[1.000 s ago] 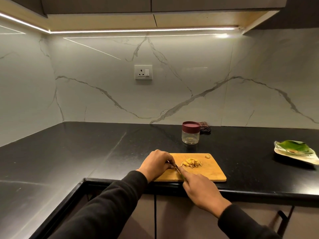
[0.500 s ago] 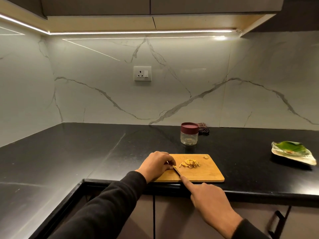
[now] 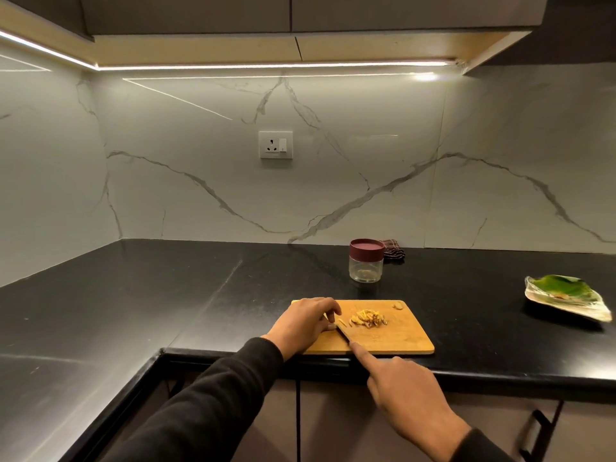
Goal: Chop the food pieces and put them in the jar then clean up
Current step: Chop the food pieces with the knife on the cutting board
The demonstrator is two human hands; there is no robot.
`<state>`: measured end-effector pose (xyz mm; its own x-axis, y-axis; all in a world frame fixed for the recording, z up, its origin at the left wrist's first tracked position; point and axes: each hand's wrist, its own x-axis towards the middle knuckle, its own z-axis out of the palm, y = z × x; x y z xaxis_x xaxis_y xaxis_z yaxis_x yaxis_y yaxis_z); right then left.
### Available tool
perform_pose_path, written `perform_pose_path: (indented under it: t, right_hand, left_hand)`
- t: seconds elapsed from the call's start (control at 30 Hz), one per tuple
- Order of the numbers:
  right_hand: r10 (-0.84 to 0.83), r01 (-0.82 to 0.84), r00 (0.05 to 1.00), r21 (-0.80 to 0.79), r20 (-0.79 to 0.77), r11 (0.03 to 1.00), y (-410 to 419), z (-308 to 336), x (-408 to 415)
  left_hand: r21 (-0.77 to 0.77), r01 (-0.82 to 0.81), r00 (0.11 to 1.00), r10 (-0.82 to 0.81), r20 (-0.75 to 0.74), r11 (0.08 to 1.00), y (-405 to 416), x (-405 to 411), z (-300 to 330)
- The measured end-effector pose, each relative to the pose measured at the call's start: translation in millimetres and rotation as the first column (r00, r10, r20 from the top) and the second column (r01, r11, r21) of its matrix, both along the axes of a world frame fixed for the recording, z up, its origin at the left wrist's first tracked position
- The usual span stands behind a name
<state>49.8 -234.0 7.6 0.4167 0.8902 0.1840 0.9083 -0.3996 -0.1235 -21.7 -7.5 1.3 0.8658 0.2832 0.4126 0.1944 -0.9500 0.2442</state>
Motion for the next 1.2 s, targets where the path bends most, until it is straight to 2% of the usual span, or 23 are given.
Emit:
perform_pose_path:
  t: [0.2, 0.57, 0.97, 1.2]
  right_hand:
    - [-0.004, 0.013, 0.99, 0.064, -0.143, 0.998, -0.1, -3.2, 5.0]
    - [0.054, -0.025, 0.966, 0.115, -0.251, 0.993, 20.7, -2.6, 9.0]
    - [0.041, -0.027, 0.985, 0.084, -0.17, 0.996, 35.7, -0.3, 9.8]
    - [0.046, -0.031, 0.981, 0.086, -0.187, 0.996, 30.0, -2.7, 3.6]
  left_hand:
    - [0.061, -0.015, 0.992, 0.007, 0.128, 0.998, -2.9, -5.7, -7.3]
    - [0.101, -0.052, 0.99, 0.038, 0.136, 0.994, -4.5, -6.5, -7.9]
    - [0.113, -0.071, 0.993, 0.06, 0.103, 0.991, -4.7, -7.2, -6.2]
    - [0.084, -0.082, 0.99, 0.071, 0.123, 0.993, -4.9, -8.3, -5.8]
